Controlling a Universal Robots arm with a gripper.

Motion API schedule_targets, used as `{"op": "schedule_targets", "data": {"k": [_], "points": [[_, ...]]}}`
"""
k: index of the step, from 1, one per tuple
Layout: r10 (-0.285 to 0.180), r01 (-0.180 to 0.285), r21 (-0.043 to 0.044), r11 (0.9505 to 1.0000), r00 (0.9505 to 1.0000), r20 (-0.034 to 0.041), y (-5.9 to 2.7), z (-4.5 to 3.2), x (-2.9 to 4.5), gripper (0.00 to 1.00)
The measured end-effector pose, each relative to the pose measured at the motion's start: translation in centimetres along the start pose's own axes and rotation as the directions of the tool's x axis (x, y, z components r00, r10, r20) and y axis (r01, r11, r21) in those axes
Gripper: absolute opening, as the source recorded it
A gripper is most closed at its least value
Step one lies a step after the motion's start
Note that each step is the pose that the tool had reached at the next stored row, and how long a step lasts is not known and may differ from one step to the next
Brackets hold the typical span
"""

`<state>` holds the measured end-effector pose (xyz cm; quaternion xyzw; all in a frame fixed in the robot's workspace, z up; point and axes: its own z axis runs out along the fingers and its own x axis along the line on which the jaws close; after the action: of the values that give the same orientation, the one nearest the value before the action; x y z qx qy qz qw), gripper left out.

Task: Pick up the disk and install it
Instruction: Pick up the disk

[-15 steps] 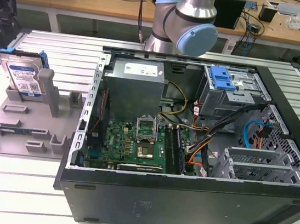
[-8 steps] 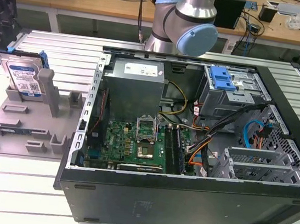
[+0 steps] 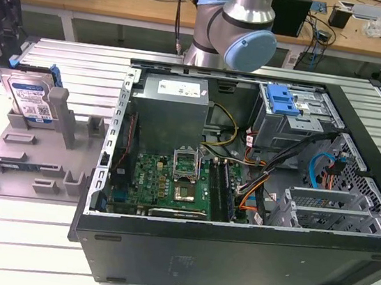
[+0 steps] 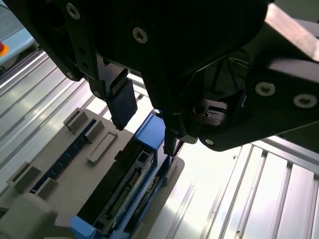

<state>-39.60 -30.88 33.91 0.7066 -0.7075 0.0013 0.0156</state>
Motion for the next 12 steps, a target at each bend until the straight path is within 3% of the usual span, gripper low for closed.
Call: {"op": "schedule_targets", "data": {"k": [12], "points": [[-0.017, 0.017, 0.0002, 0.9998, 0.9998, -0.0004, 0.04, 0.65, -0.01, 0.5]]}}
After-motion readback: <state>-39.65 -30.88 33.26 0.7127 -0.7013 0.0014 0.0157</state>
